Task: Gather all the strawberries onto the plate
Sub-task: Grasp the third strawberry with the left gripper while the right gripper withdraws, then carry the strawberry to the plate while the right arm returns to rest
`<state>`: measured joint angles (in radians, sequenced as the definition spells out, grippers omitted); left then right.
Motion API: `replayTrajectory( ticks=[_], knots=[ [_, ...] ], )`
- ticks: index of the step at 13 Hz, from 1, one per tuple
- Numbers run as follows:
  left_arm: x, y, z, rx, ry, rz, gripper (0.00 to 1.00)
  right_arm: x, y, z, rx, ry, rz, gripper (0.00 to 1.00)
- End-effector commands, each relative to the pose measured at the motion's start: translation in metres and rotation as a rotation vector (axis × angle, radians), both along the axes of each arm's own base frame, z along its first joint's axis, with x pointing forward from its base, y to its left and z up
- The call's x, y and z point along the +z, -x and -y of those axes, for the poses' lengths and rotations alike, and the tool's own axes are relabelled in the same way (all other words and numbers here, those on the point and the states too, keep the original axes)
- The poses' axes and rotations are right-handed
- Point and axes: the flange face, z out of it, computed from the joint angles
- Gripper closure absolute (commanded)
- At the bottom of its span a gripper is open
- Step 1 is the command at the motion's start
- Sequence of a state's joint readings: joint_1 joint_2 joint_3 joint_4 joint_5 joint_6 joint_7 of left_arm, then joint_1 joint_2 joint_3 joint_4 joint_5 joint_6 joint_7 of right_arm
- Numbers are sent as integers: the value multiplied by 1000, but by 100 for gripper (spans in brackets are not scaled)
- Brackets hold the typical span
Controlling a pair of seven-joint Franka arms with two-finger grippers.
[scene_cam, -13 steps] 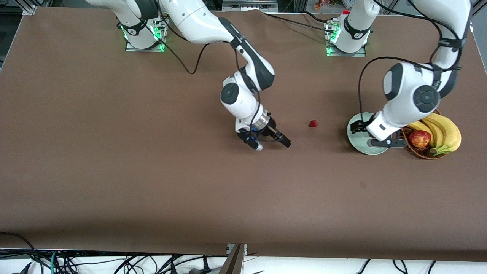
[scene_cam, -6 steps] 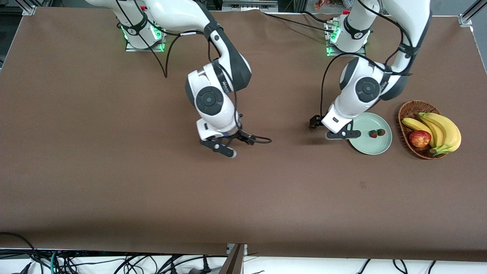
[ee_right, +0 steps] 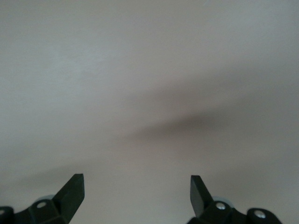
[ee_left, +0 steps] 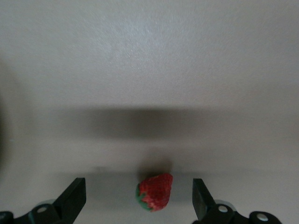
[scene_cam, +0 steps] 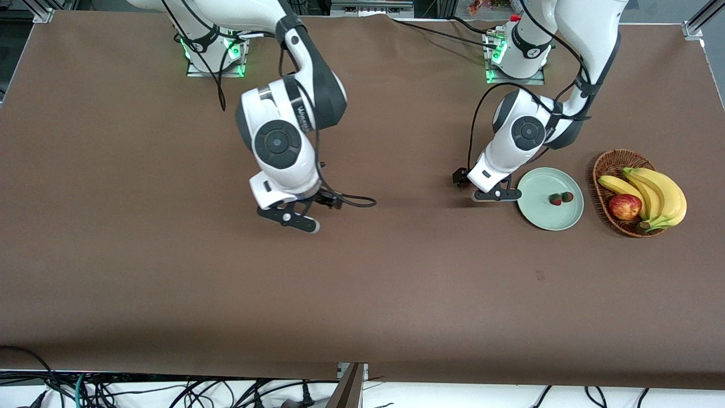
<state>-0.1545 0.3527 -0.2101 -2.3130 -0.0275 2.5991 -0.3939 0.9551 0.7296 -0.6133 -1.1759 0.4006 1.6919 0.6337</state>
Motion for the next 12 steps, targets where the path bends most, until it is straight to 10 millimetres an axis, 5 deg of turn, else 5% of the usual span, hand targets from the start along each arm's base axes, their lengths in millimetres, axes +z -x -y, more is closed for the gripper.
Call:
replayTrajectory(
  ticks=[1, 4, 7, 9, 12],
  knots=[
    [-8, 0, 4, -7, -11, 5, 0, 60, -6, 85, 81, -69, -76, 0],
    [-11, 4, 9, 24, -17, -4, 15, 114, 8, 193, 159, -146, -85, 0],
    [-12, 5, 11, 35, -20, -11, 70, 152, 56, 268, 201, -146, -66, 0],
    [-9, 3, 11, 41, -20, -8, 80, 171, 83, 286, 212, -132, -41, 0],
    [11, -12, 14, 39, -45, -59, 82, 187, 82, 294, 231, -91, -21, 0]
  ],
)
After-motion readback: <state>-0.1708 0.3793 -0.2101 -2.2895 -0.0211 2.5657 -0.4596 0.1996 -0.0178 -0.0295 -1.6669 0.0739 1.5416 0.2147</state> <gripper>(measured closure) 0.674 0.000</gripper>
